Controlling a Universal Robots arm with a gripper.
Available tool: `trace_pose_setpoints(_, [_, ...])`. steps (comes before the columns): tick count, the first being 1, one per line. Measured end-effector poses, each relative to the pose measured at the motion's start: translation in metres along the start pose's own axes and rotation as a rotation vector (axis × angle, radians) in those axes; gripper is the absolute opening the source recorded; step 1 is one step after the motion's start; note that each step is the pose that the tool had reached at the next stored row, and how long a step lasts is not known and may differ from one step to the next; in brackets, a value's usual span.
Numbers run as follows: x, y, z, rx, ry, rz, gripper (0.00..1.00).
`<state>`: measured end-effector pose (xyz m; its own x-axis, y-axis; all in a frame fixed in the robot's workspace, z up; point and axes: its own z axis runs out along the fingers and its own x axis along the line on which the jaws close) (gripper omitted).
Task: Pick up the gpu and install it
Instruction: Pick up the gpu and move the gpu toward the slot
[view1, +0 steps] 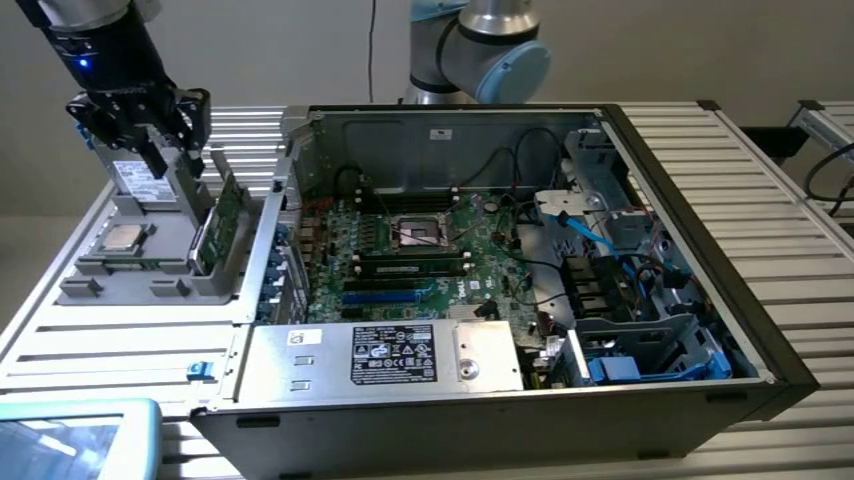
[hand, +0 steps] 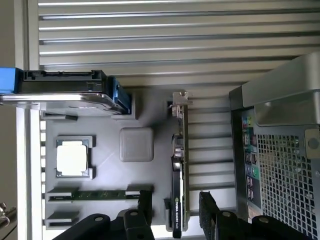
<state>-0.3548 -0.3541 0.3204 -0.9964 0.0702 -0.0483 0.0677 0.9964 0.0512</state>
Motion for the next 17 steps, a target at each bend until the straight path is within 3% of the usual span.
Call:
trace_pose_setpoints(6, [-0.007,-0.0002,0.0113,0.0001,0.0000,0.000,0.51])
trace_pose_setpoints(17, [-0.007,-0.0029,0.0312,0.0001,0.0000,0.000,0.51])
